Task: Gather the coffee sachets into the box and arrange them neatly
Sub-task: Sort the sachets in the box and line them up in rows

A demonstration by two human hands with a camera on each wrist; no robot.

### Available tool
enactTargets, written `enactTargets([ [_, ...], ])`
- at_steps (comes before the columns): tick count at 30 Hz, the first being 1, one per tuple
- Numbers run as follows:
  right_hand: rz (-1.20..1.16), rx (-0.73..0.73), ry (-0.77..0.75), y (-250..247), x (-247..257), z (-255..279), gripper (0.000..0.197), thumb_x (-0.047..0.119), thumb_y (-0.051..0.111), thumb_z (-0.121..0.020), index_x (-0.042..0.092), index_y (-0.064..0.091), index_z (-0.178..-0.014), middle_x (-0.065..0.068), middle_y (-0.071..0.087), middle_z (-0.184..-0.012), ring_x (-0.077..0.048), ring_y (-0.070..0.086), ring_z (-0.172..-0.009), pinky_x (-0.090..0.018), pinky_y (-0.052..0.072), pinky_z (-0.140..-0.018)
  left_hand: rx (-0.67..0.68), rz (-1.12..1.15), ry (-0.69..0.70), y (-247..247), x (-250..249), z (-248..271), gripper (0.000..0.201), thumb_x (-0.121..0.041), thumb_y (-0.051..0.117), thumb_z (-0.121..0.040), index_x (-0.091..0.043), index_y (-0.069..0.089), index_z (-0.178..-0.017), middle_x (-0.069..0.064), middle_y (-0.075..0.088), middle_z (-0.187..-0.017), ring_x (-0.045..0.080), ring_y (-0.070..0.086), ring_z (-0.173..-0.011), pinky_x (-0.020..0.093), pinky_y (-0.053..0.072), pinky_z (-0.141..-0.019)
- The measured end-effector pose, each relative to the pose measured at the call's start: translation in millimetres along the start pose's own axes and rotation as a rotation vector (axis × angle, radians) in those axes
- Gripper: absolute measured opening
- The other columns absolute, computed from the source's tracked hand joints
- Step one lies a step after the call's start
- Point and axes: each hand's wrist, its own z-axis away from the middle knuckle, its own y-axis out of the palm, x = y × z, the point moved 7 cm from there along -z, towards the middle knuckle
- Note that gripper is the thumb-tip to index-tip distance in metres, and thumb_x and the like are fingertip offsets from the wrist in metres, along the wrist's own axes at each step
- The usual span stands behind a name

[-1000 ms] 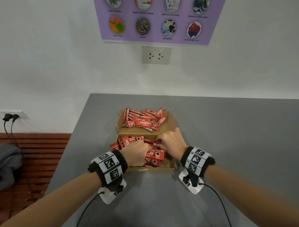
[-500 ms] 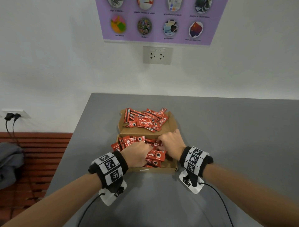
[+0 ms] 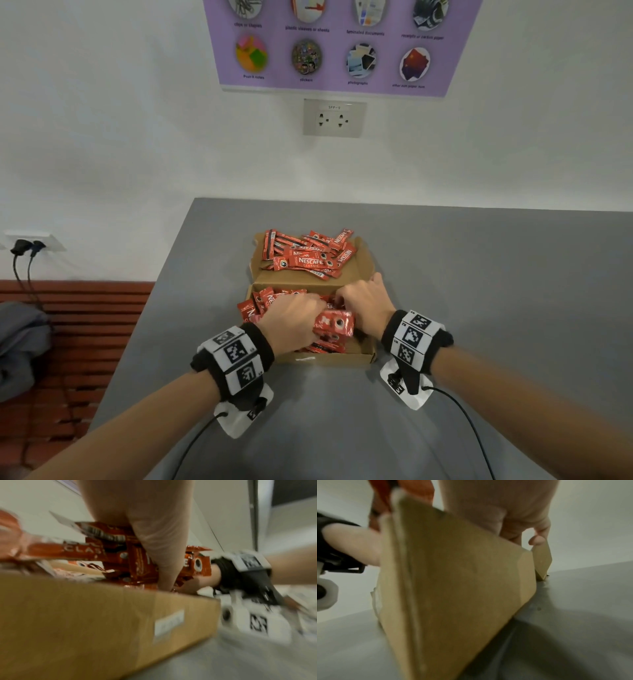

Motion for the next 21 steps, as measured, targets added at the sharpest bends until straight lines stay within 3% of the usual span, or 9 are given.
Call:
enactTargets([
  [3,-0.042,-0.043,0.032,-7,-7,1,0.023,0.036,0.055,-0.089,0.016,0.061,-0.079,0.004,0.060,-0.074,-0.020,0.057,-0.074,-0.034,0.029,-0.079,-0.109,0.240,-0.178,-25,24,3,0.043,-0.026,0.068,-0.081,-0.018,0.053,-0.120,-0.003,0.061,-0.106,0.009,0.061,-0.090,0.020,0.050,-0.081],
  [6,-0.109,-0.094,0.038,-16,-11,2,0.020,0.032,0.051,-0.092,0.019,0.066,-0.087,0.005,0.065,-0.078,-0.017,0.059,-0.078,-0.033,0.031,-0.079,-0.230,0.406,-0.218,-43,41,7,0.039,-0.019,0.074,-0.076,-0.015,0.058,-0.111,-0.003,0.066,-0.095,0.004,0.063,-0.077,0.027,0.056,-0.076],
  [8,-0.147,-0.109,0.024,-19,-11,3,0.017,0.029,0.051,-0.092,0.021,0.066,-0.092,0.007,0.066,-0.082,-0.015,0.059,-0.082,-0.033,0.030,-0.080,-0.305,0.436,-0.224,-51,47,8,0.033,-0.022,0.076,-0.074,-0.014,0.062,-0.103,-0.005,0.066,-0.089,0.007,0.064,-0.077,0.031,0.056,-0.076],
  [10,-0.178,-0.106,0.013,-19,-10,5,0.016,0.028,0.052,-0.091,0.021,0.066,-0.093,0.008,0.065,-0.083,-0.013,0.058,-0.084,-0.033,0.033,-0.082,-0.359,0.425,-0.234,-58,45,7,0.025,-0.025,0.076,-0.075,-0.015,0.063,-0.094,-0.010,0.058,-0.083,0.008,0.057,-0.079,0.024,0.051,-0.078],
  [13,-0.189,-0.090,-0.011,-17,-3,5,0.016,0.025,0.052,-0.092,0.023,0.068,-0.091,0.009,0.065,-0.087,-0.012,0.056,-0.088,-0.034,0.034,-0.084,-0.414,0.503,-0.221,-65,40,3,0.019,-0.021,0.074,-0.078,-0.022,0.057,-0.089,-0.016,0.054,-0.079,-0.003,0.053,-0.072,0.006,0.042,-0.067],
  [17,-0.191,-0.093,-0.024,-18,5,1,0.018,0.031,0.053,-0.092,0.021,0.068,-0.096,0.007,0.065,-0.090,-0.013,0.056,-0.090,-0.034,0.035,-0.086,-0.485,0.624,-0.221,-69,43,-3,0.012,-0.012,0.069,-0.081,-0.014,0.061,-0.090,-0.005,0.065,-0.075,-0.003,0.058,-0.060,0.007,0.044,-0.056],
  [19,-0.191,-0.108,-0.010,-19,6,-1,0.020,0.034,0.055,-0.091,0.021,0.067,-0.099,0.007,0.066,-0.090,-0.013,0.058,-0.089,-0.034,0.035,-0.086,-0.470,0.635,-0.231,-71,46,-6,0.012,-0.009,0.068,-0.080,-0.010,0.061,-0.090,-0.002,0.065,-0.074,0.001,0.058,-0.056,0.009,0.044,-0.053],
  [21,-0.196,-0.110,0.009,-20,6,-4,0.020,0.036,0.057,-0.090,0.021,0.066,-0.101,0.007,0.067,-0.089,-0.013,0.060,-0.088,-0.033,0.037,-0.087,-0.317,0.524,-0.204,-65,43,-11,0.018,-0.010,0.069,-0.080,-0.010,0.061,-0.096,-0.001,0.065,-0.079,0.003,0.059,-0.059,0.011,0.045,-0.054],
])
